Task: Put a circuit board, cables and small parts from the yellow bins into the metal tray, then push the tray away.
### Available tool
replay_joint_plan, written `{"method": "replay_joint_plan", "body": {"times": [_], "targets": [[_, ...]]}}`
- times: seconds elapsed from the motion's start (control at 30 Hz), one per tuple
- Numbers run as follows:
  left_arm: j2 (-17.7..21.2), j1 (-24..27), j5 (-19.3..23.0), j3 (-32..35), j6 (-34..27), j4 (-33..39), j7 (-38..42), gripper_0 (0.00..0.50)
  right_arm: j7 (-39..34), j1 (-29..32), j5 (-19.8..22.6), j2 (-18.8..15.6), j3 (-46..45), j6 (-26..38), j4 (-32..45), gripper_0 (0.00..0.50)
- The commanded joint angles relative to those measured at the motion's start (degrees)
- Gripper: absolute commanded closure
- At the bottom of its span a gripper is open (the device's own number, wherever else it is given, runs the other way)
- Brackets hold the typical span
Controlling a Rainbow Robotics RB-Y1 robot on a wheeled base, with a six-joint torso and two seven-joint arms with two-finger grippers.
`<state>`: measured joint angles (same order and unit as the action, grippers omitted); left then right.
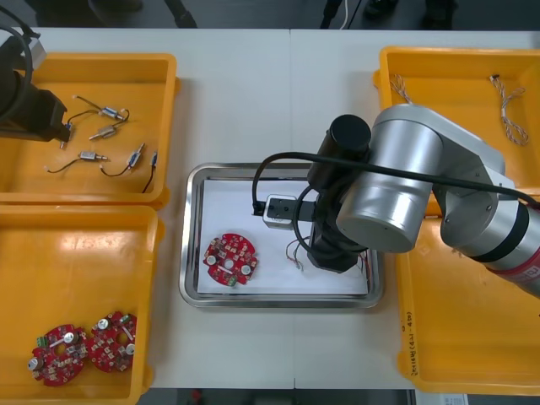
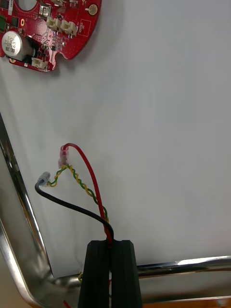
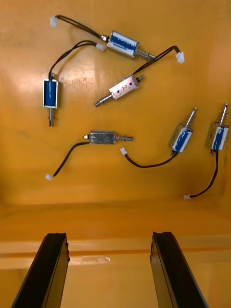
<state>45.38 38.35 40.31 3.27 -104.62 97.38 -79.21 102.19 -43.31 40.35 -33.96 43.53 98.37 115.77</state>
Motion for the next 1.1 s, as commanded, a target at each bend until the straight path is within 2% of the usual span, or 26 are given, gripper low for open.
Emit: {"method": "replay_joint_plan", "body": {"times": [0.03, 0.33, 0.6, 0.97, 1.0, 1.03, 1.07, 1.1], "targets": [[2.3, -0.5, -0.4, 1.7, 4.1, -2.5, -12.5, 0.0, 1.1, 3.1, -2.6, 0.9, 2.0, -3.1, 0.2, 0.5], [2.3, -0.5, 1.6, 1.7, 9.7, -6.9, -22.5, 0.0, 0.5, 4.2, -7.7, 1.0, 5.9, -6.3, -0.3, 0.5], [2.2, -0.5, 3.5, 1.3, 12.1, -9.8, -32.8, 0.0, 0.1, 4.6, -7.7, 1.4, 6.6, -7.2, -1.1, 0.5], [2.2, -0.5, 4.9, -0.1, 16.2, -15.6, -46.1, 0.0, -0.5, 5.7, -9.9, 1.6, 7.0, -7.6, -1.3, 0.499], [2.2, -0.5, 4.9, -0.5, 16.6, -16.1, -47.0, 0.0, -0.5, 5.7, -10.2, 1.5, 7.0, -7.6, -1.3, 0.482], [2.2, -0.5, 4.9, -1.2, 17.3, -16.4, -48.1, 0.0, -0.5, 5.7, -10.4, 1.6, 7.1, -7.6, -1.3, 0.346], [2.2, -0.5, 4.8, -1.6, 17.6, -16.6, -48.6, 0.0, -0.6, 5.7, -10.6, 1.6, 7.0, -7.5, -1.3, 0.272], [2.2, -0.5, 4.8, -1.9, 18.0, -16.7, -49.0, 0.0, -0.6, 5.7, -10.8, 1.7, 7.1, -7.5, -1.3, 0.155]]}}
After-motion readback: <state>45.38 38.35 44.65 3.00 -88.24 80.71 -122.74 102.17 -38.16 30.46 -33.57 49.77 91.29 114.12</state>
